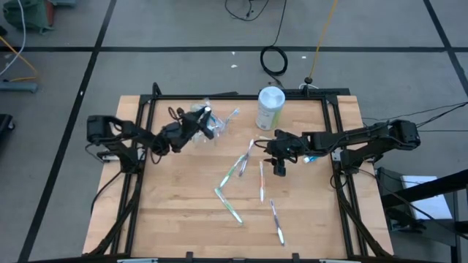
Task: Pick & Place toothbrushing station
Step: Put the mouthwash into the transparent organizer
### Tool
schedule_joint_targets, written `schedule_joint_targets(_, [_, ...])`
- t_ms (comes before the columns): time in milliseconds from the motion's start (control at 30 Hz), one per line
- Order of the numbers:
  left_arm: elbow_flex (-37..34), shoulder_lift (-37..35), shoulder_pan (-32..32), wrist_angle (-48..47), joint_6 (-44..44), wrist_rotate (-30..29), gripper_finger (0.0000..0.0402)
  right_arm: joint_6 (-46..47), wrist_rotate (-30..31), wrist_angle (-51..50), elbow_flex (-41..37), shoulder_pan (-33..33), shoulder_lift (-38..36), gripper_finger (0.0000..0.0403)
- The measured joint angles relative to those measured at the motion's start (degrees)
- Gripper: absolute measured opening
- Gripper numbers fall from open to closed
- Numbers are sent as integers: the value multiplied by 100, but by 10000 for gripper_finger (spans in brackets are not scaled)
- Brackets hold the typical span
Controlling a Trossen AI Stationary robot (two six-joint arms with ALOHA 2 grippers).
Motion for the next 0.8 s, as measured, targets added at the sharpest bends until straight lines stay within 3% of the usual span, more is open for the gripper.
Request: schedule_joint_targets(800, [2, 293, 52, -464, -388, 390, 104, 0, -15, -2, 0, 0, 0, 171])
